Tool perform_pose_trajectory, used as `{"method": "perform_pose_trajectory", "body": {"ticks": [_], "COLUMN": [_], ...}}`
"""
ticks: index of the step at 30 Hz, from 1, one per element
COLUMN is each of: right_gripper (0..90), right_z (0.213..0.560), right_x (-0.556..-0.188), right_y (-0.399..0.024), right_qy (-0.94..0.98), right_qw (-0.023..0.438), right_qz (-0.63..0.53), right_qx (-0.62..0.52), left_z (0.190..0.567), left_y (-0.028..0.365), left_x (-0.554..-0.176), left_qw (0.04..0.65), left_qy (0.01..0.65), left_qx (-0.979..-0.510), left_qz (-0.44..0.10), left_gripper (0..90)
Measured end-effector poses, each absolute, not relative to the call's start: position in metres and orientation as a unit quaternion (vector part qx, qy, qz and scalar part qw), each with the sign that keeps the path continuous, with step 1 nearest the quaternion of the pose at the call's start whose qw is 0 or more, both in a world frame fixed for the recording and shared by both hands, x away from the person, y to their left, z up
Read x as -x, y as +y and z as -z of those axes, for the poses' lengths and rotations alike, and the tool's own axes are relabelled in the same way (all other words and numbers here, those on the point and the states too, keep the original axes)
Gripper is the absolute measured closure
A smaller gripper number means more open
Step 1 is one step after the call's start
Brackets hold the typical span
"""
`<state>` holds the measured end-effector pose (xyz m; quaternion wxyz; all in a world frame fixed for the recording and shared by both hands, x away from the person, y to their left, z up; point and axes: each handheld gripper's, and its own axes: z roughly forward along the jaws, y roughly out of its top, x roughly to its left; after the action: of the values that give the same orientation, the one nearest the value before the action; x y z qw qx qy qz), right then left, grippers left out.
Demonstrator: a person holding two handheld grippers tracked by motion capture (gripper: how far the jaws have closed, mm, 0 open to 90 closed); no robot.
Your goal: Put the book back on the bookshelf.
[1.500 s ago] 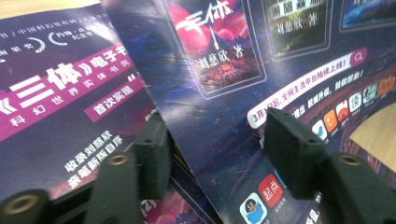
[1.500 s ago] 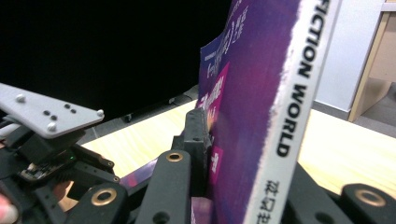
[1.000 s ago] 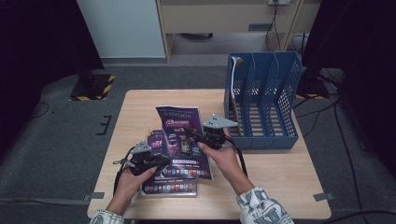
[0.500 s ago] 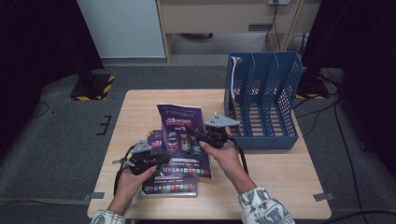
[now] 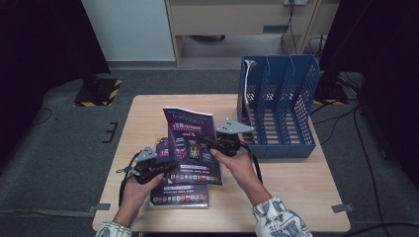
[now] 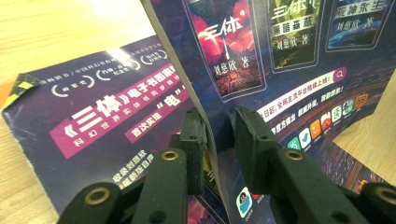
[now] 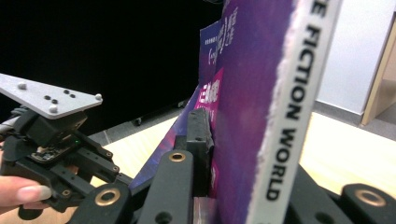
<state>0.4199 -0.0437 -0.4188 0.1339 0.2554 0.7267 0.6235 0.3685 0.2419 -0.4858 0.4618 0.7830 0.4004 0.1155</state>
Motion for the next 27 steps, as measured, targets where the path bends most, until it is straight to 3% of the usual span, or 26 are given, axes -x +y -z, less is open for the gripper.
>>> {"method": "perform_pose_trajectory", "body": {"ticks": [9,27], "right_gripper": [77.8,80.9], "right_z": [0.413,0.404], "right_x": [-0.418,-0.415], "right_y": [-0.044,-0.041], "right_qy": [0.728,0.721], "right_qw": [0.14,0.144], "right_qz": [-0.624,-0.635], "right_qx": [-0.247,-0.236], "left_z": [0.483,0.472], "left_y": [0.24,0.247], "left_x": [-0.366,-0.362], "left_qw": [0.464,0.467], "left_qy": [0.391,0.395], "left_qx": [-0.784,-0.77], "left_qz": [-0.131,-0.182], "left_gripper": [74.6,77.2]}}
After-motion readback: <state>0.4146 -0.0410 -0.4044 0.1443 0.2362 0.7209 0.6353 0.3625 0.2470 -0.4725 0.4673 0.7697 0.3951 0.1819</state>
